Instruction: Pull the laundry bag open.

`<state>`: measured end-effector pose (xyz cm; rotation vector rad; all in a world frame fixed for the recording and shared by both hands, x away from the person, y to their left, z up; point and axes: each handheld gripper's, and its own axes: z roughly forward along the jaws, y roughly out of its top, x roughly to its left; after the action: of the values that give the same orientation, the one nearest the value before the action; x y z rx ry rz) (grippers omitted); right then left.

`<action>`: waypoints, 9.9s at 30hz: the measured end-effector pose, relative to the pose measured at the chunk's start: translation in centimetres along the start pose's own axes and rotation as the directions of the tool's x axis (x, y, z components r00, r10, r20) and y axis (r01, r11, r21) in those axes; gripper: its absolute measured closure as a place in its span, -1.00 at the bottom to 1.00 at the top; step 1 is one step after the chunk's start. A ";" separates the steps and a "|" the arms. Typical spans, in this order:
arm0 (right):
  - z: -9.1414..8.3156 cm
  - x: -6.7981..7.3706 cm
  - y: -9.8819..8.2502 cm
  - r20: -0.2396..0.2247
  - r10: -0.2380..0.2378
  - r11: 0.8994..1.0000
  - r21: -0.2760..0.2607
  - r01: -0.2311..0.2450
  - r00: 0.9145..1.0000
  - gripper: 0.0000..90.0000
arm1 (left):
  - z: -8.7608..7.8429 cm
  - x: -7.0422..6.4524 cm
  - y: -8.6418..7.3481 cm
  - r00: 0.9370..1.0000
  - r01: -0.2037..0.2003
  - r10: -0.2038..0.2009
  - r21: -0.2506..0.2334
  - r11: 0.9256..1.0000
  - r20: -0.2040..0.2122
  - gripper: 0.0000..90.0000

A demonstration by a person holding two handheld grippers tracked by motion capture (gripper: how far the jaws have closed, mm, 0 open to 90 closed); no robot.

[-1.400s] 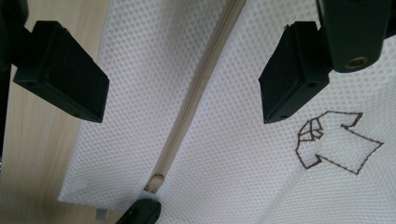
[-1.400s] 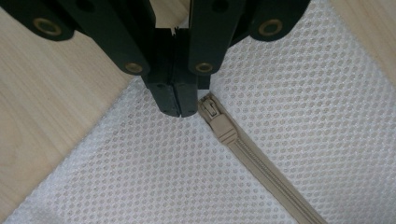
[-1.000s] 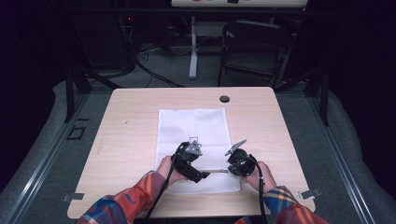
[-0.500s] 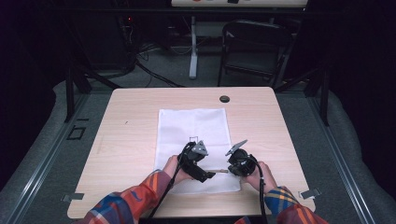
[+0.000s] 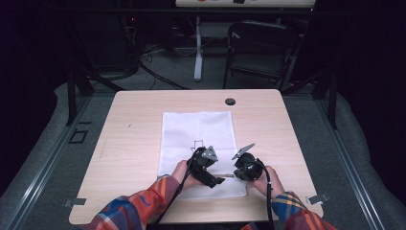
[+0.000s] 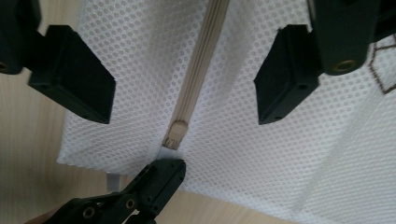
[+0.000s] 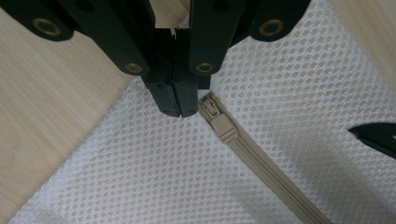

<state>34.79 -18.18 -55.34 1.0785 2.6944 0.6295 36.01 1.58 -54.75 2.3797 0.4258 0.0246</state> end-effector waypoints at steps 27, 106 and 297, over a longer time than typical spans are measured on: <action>-0.1 0.1 -0.1 0.012 -0.010 1.000 -0.003 0.010 1.000 0.99 | 3.9 -0.6 0.6 1.000 0.000 -0.001 0.011 1.000 0.018 0.80; 0.6 1.1 0.5 -0.048 -0.042 0.999 -0.009 0.041 0.998 1.00 | 2.7 0.2 -0.9 0.998 0.022 -0.022 0.006 1.000 0.061 0.81; -0.1 0.6 0.2 -0.023 0.002 0.997 0.080 0.000 1.000 1.00 | -3.8 2.8 -5.5 0.995 0.094 -0.096 0.123 0.988 0.011 0.84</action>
<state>34.48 -17.65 -55.19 1.0978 2.7606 0.5422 36.53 8.71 -55.76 2.4746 0.5469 -0.0665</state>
